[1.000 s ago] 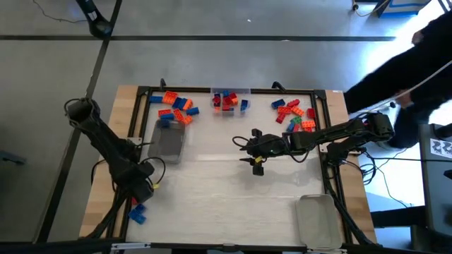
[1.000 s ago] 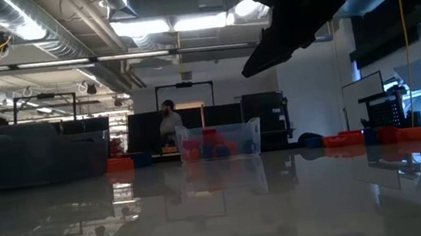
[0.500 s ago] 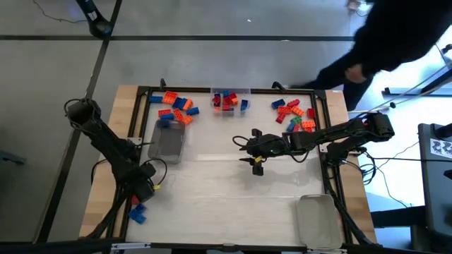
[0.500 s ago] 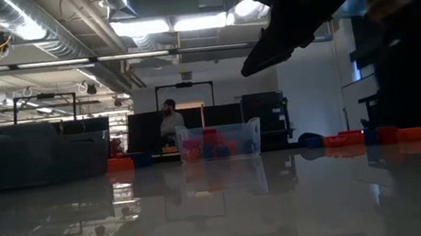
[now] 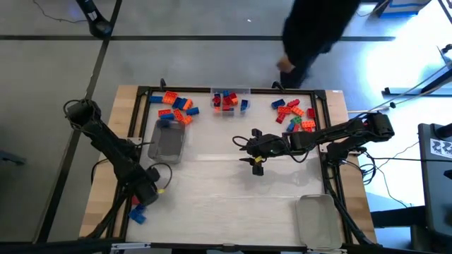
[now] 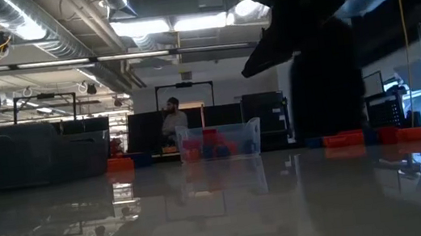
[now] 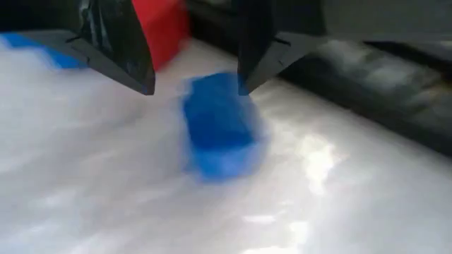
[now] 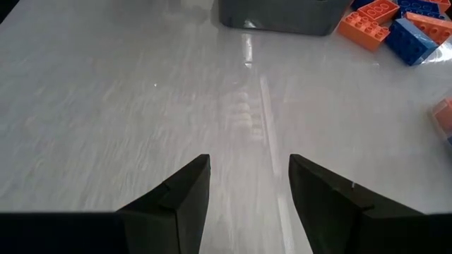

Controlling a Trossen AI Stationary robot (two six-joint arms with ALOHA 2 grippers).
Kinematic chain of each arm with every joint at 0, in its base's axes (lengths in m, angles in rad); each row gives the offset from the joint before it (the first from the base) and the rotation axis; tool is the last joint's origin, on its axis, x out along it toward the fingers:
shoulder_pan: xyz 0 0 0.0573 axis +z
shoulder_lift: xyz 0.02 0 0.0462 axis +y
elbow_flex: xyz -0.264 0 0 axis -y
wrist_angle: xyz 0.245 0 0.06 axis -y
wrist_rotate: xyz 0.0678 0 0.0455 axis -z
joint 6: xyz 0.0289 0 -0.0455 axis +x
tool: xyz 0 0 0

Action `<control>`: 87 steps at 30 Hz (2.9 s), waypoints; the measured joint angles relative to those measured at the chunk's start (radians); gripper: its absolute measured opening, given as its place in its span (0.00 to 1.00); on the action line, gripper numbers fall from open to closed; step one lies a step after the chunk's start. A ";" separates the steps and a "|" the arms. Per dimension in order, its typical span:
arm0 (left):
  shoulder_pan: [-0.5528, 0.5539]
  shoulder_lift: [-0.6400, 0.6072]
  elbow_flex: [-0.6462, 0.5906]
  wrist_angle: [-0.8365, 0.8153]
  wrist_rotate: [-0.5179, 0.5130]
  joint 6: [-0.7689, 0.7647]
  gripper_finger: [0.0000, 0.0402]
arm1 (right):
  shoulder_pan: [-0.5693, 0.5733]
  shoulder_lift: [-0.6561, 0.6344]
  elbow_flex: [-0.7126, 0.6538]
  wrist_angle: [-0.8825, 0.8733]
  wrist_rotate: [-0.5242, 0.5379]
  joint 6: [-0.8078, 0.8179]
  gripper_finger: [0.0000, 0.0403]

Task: Sort blocks by size
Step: Put the blue 4 stud game piece into the transparent bin

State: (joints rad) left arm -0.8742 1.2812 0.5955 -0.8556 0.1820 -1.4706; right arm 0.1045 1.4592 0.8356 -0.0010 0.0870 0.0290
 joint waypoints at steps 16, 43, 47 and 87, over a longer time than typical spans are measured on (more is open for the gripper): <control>0.045 -0.005 0.000 -0.004 -0.013 0.079 0.47 | 0.000 0.000 0.000 -0.001 0.010 -0.010 0.48; 0.138 -0.018 -0.034 0.081 -0.092 -0.114 0.66 | 0.000 0.000 0.000 -0.002 0.008 -0.008 0.48; 0.137 -0.018 -0.034 0.081 -0.087 -0.104 0.62 | 0.000 0.000 0.000 -0.002 0.007 -0.008 0.48; 0.633 -0.005 0.437 0.191 -0.620 0.995 0.36 | 0.000 -0.109 0.000 -0.211 0.019 -0.034 0.48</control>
State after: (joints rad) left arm -0.2407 1.2759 1.0325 -0.6646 -0.4379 -0.4751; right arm 0.1047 1.3500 0.8360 -0.2122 0.1056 -0.0048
